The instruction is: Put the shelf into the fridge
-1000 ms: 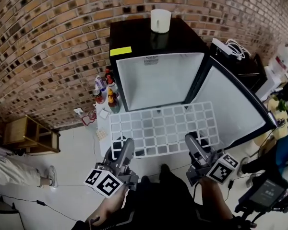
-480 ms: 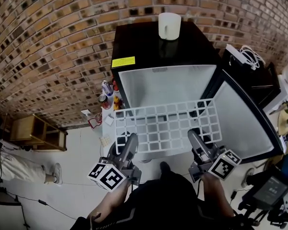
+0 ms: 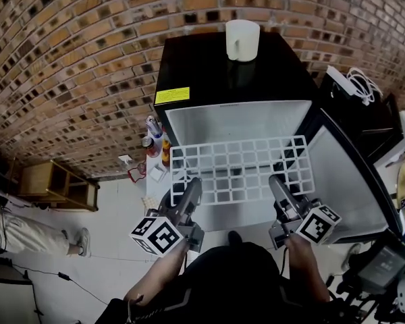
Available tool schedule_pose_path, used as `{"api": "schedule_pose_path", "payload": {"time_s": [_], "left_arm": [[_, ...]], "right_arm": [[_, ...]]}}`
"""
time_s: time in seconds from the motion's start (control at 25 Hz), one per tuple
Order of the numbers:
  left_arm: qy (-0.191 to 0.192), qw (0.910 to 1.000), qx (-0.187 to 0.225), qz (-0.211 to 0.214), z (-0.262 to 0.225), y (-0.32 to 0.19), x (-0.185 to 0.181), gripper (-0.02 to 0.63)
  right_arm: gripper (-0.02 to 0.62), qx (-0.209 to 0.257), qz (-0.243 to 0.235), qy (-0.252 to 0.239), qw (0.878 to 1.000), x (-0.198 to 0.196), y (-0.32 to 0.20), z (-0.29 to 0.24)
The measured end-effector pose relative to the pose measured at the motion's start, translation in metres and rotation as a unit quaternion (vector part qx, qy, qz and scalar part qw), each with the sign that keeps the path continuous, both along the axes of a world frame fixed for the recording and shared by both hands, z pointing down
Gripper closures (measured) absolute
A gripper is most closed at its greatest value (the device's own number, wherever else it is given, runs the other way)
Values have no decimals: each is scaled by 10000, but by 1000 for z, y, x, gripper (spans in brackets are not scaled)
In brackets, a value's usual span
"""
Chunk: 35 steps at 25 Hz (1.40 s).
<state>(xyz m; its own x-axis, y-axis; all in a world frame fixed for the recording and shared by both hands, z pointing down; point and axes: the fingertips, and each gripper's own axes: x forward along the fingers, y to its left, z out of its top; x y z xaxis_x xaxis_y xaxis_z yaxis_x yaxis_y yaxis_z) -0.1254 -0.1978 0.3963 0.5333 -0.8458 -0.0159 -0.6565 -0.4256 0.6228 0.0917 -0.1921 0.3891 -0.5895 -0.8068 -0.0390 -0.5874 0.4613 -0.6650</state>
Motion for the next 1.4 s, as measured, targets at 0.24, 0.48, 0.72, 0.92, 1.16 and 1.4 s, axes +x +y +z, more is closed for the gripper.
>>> {"api": "schedule_pose_path", "payload": {"time_s": [0.24,0.48,0.72,0.92,1.16,1.4], "left_arm": [[-22,9999,-153,1,3,-19,2,449],[-31,9998,-211,-5,5,-32,4,449],[-75,9994,-333,1,10,-41,4,449],[-106,9991,-416,-15,14,-50,5,450],[-132,9986,-510,9,17,-61,10,451],[-95,9983,-582,11,18,-69,10,453]], "right_arm": [[452,-88,-22,-69,9999,1,-21,5],[451,-178,-50,-126,9997,4,-33,7],[453,-293,-83,-194,9993,4,-44,15],[453,-418,-78,-210,9989,6,-52,20],[453,-483,-25,-275,9985,12,-63,28],[453,-414,-151,-409,9982,6,-69,24]]}}
